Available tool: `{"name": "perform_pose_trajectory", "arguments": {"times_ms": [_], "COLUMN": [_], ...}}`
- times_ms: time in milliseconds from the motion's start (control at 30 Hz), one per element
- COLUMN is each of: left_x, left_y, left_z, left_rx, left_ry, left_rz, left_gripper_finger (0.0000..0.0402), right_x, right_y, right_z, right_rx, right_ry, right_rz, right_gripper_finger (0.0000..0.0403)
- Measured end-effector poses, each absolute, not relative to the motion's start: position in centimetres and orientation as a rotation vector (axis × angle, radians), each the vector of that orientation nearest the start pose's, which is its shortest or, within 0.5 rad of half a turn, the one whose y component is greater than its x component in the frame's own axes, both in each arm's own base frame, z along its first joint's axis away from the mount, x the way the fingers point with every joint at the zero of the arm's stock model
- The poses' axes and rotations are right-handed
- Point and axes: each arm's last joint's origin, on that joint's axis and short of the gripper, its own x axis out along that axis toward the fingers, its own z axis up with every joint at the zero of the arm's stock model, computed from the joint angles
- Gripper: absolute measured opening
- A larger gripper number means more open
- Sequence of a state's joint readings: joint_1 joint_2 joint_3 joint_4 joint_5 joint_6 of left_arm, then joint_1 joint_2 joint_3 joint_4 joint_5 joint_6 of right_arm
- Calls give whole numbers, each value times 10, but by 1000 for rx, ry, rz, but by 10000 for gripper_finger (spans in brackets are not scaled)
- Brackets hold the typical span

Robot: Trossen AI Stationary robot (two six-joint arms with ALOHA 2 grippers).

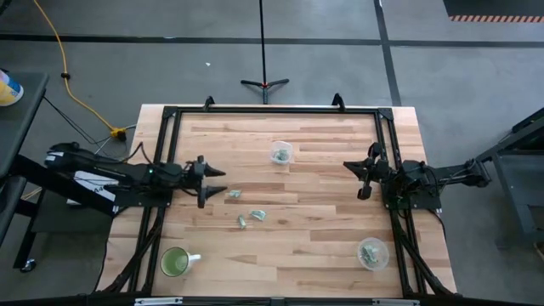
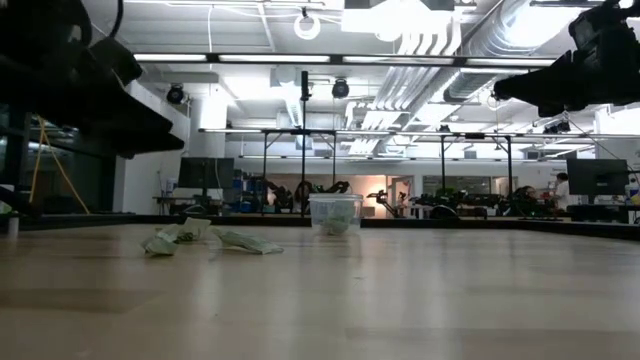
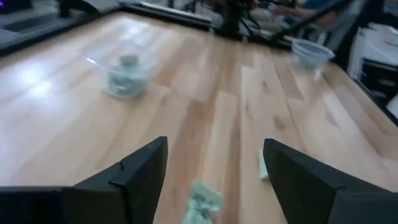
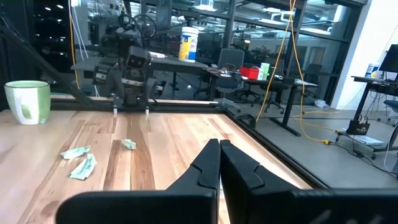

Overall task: Pick and place items into bin
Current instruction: Put the green stevia packet into the square transparent bin

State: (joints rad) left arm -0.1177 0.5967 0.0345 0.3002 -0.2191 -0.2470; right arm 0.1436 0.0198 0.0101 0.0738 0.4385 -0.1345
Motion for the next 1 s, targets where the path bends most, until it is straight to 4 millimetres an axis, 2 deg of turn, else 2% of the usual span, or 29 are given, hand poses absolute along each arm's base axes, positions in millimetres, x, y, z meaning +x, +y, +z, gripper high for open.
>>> {"name": "perform_pose_trajectory", "arguments": {"times_ms": [233, 333, 500, 633, 1000], "left_x": [156, 171, 190, 200, 207], "left_y": [-13, -15, -17, -19, -20], "left_z": [143, 144, 135, 126, 110], "left_rx": [-184, -152, -92, -75, -59], "left_ry": [356, 417, 588, 724, 809], "left_rz": [102, 104, 109, 119, 127], "left_gripper_finger": [284, 288, 301, 307, 297], "right_x": [96, 96, 96, 96, 96], "right_y": [1, 1, 1, 1, 2], "right_z": [172, 172, 172, 172, 172], "right_rx": [-116, -116, -116, -117, -117], "right_ry": [-40, -40, -40, -39, -38], "right_rz": [-298, -298, -298, -298, -298], "right_gripper_finger": [1, 4, 1, 5, 3]}}
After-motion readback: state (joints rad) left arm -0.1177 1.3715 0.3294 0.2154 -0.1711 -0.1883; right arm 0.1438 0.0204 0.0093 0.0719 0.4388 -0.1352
